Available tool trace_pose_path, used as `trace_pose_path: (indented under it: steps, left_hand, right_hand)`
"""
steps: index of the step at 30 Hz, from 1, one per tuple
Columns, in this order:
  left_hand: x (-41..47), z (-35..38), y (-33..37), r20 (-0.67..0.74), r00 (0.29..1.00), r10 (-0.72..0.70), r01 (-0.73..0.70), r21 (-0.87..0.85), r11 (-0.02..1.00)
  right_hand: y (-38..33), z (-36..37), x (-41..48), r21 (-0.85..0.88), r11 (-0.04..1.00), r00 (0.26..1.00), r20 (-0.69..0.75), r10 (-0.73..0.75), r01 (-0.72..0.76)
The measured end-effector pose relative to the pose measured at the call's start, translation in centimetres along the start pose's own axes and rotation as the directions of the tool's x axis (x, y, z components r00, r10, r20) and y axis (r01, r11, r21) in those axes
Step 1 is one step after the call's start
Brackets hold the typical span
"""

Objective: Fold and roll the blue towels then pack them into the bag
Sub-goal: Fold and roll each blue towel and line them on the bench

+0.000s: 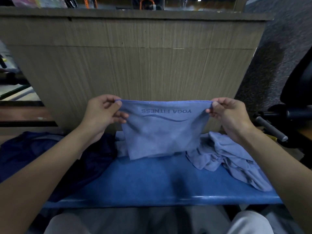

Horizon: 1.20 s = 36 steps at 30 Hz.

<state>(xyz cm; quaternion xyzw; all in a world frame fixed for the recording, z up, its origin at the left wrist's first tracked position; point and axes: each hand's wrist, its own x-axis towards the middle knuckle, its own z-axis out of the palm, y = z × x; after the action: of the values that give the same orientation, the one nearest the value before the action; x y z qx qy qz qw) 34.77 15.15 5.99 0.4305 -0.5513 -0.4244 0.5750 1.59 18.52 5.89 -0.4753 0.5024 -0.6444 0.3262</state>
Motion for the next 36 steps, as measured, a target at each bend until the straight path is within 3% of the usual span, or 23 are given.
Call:
trace_pose_path:
  steps: [3,8,15,21,27,36]
  left_hand:
    - [-2.0,-0.5,-0.9,0.031,0.999,-0.035,0.035,0.015,0.999]
    - [-7.4,-2.3,-6.2,0.099,0.973,-0.207,0.193,0.134,0.972]
    - [-13.7,-4.4,-12.3,0.219,0.877,-0.429,0.349,0.323,0.88]
    - [-14.1,-4.2,-13.9,0.183,0.897,-0.403,0.309,0.394,0.866]
    - [-10.9,-3.8,-17.2,0.066,0.945,-0.321,0.261,0.441,0.859]
    - [-6.1,-2.4,-22.9,-0.008,0.974,-0.226,0.186,0.598,0.78]
  right_hand:
    - [0.9,-0.6,-1.9,-0.074,0.997,0.999,0.035,0.003,0.0]
    - [6.6,-2.4,-7.7,-0.217,0.967,0.988,0.053,0.146,-0.131]
    - [13.0,-5.2,-14.7,-0.304,0.891,0.923,0.08,0.377,-0.337]
    - [14.3,-5.5,-15.2,-0.314,0.874,0.915,0.035,0.401,-0.371]
    - [17.0,-3.7,-12.2,-0.362,0.876,0.944,-0.039,0.327,-0.319]
    - [22.5,-0.8,-6.7,-0.537,0.8,0.959,-0.07,0.274,-0.268]
